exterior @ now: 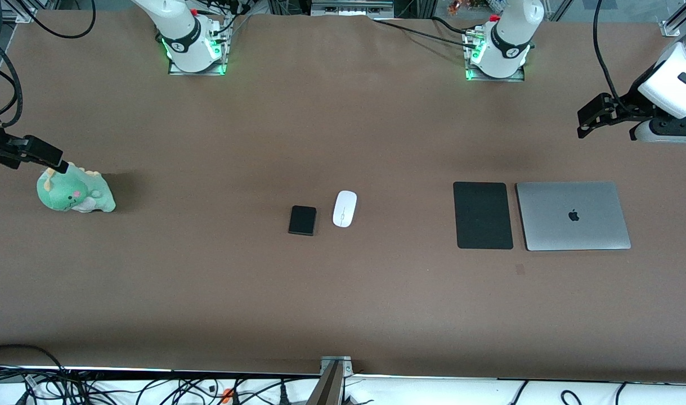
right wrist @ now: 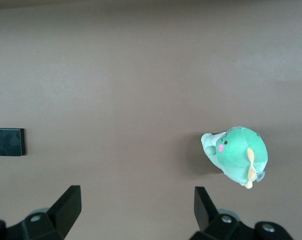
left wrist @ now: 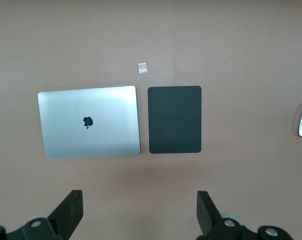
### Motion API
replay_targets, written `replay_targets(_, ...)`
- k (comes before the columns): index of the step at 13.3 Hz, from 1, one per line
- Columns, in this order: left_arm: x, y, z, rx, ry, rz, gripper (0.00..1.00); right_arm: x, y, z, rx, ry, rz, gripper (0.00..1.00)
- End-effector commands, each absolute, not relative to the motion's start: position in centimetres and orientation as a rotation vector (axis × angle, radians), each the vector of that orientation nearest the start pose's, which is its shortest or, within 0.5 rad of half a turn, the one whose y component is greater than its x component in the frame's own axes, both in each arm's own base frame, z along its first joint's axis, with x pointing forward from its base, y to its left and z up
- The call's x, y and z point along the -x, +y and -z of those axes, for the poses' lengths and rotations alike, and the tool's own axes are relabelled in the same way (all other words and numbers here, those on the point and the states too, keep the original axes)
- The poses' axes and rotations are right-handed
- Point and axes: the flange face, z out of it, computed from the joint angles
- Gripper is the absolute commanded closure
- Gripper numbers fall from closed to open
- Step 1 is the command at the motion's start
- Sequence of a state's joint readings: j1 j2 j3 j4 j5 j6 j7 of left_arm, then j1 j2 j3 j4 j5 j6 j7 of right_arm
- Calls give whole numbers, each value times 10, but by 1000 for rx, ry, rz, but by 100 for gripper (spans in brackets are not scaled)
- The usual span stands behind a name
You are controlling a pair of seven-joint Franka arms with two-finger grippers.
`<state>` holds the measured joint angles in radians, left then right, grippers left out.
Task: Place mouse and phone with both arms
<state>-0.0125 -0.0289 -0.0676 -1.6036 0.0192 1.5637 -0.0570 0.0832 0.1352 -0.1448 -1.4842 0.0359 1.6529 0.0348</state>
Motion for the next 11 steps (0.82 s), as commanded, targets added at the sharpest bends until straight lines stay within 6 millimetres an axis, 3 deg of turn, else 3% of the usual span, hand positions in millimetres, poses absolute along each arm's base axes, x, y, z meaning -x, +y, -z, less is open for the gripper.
replay_targets(1, -546, -39, -630, 3113, 44, -24, 0, -604, -30, -599, 3110, 140, 75, 0)
replay_targets(8, -547, -45, -631, 3107, 44, -20, 0, -606, -28, -594, 3108, 134, 61, 0)
replay_targets(11, -547, -51, -627, 3102, 63, -29, 0, -610, -9, -584, 3108, 101, 26, 0)
